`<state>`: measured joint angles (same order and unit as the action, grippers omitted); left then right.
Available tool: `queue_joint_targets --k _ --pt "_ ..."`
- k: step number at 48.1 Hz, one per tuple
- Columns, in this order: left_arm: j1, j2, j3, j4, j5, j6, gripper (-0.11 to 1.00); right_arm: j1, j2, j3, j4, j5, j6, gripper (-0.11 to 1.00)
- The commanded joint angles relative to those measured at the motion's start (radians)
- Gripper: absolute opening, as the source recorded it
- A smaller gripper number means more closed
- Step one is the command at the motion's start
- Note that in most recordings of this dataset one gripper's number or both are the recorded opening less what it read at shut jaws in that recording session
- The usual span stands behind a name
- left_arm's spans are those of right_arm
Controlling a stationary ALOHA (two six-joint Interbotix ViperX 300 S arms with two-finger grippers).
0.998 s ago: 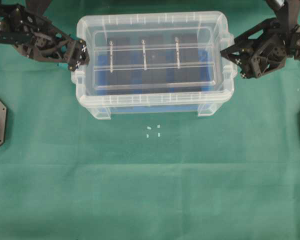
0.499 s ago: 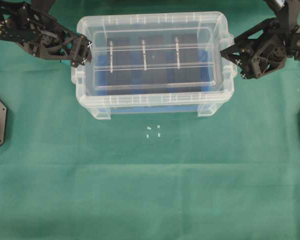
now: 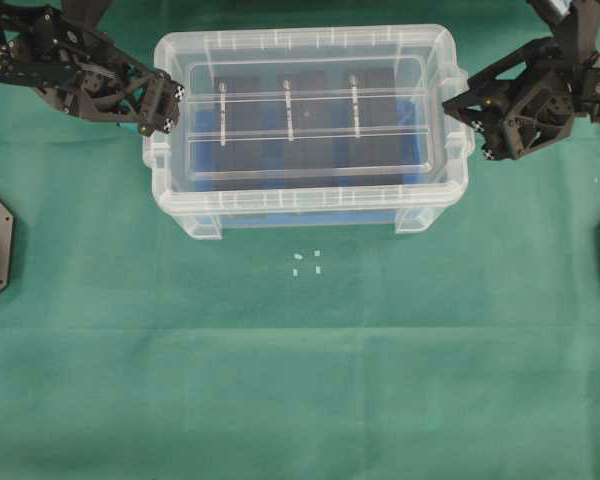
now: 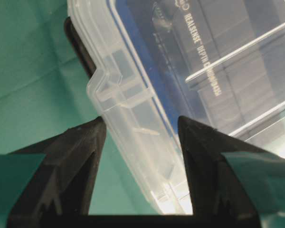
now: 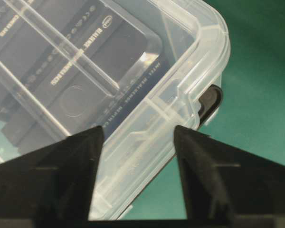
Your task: Clamp the lid of the box with both arms, then lift and open it.
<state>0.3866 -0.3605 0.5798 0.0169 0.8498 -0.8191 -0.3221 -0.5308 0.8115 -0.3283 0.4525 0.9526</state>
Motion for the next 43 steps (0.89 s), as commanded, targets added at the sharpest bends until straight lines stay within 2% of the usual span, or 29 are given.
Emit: queue_joint_targets --k 1,8,13,35,43 --pt "-0.009 -0.031 -0.035 0.002 -0.005 0.005 0.47 0.0 -0.025 -0.026 -0.005 0.003 -0.002 0.49" --pt "-0.014 -0.041 -0.049 0.005 -0.005 0.008 0.47 0.003 -0.043 -0.035 -0.005 0.014 -0.002 0.17" --pt "-0.015 -0.054 -0.063 0.006 -0.002 0.012 0.47 0.008 -0.052 -0.043 -0.005 0.018 -0.003 0.01" --pt "-0.015 -0.083 -0.064 0.008 0.006 0.012 0.47 0.018 -0.071 -0.071 -0.014 0.026 -0.011 0.01" --pt "-0.015 -0.091 -0.06 0.009 0.008 0.012 0.47 0.018 -0.106 -0.06 -0.014 0.074 -0.011 0.01"
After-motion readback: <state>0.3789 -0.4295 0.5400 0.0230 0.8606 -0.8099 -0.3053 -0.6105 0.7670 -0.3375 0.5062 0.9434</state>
